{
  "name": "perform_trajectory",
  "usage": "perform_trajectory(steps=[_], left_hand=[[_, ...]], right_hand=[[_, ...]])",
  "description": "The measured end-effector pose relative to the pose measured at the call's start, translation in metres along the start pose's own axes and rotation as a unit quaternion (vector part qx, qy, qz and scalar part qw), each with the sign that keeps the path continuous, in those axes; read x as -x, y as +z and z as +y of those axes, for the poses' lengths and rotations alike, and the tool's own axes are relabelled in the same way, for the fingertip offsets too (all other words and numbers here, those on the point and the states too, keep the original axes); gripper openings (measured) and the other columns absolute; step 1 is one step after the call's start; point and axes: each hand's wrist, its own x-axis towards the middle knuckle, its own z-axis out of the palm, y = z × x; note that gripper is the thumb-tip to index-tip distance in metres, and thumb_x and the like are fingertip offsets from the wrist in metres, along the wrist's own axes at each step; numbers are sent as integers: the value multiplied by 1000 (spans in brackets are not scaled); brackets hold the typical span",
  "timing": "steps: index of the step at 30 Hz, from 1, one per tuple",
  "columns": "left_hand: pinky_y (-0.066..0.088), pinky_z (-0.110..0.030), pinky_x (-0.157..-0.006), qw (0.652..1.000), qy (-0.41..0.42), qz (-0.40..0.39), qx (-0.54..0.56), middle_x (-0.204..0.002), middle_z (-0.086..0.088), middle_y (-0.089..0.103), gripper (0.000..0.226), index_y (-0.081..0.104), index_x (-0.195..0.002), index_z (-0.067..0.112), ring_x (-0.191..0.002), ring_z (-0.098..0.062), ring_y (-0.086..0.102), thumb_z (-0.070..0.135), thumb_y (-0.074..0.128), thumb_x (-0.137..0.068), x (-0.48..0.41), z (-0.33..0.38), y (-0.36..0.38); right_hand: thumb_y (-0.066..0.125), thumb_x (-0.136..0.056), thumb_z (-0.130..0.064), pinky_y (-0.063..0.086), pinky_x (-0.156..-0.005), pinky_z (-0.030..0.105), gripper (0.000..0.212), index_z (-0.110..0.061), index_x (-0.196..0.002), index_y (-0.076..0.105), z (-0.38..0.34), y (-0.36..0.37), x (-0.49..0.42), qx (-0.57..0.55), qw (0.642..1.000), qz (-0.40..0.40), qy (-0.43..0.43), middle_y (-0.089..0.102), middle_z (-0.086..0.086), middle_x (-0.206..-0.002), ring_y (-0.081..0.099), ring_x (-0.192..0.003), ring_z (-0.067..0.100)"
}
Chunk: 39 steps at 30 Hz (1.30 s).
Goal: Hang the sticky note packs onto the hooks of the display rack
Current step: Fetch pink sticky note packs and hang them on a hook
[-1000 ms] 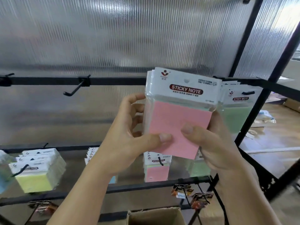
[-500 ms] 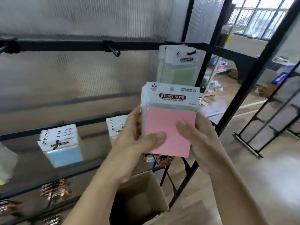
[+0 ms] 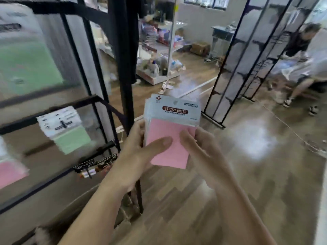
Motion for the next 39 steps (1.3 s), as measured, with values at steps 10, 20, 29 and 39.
perform_trajectory(steps=[10, 20, 29, 39], left_hand=[[55, -33, -71, 997, -61, -46, 10, -111, -2, 71, 74, 54, -120, 26, -101, -21, 69, 39, 83, -53, -115, -65, 149], [55, -25, -63, 990, -54, -126, 16, -101, -1, 73, 62, 54, -119, 23, -91, -18, 71, 38, 81, -65, -264, -105, 245], [57, -50, -79, 983, -45, -175, 5, -116, -13, 67, 91, 51, -125, 23, -101, -29, 68, 86, 59, -61, -443, -117, 320], [59, -44, -76, 970, -141, -195, 35, -111, -8, 73, 73, 58, -128, 20, -99, -27, 71, 73, 42, -80, -597, -145, 431]], right_hand=[[63, -84, -35, 53, -57, 49, 15, -21, -78, 66, 29, -176, -29, 85, 946, 309, -39, 69, 8, -73, 62, -66, 35], [64, -86, -23, 50, -53, 35, 22, -26, -64, 62, 63, -307, -116, 129, 907, 399, -39, 66, -4, -62, 61, -58, 24], [64, -90, -10, 41, -48, 22, 28, -22, -65, 61, 78, -429, -253, 120, 892, 434, -40, 58, -14, -53, 48, -49, 4], [64, -88, -13, 45, -48, 23, 21, -19, -69, 67, 114, -579, -352, 49, 869, 493, -13, 66, -5, -60, 56, -53, 7]])
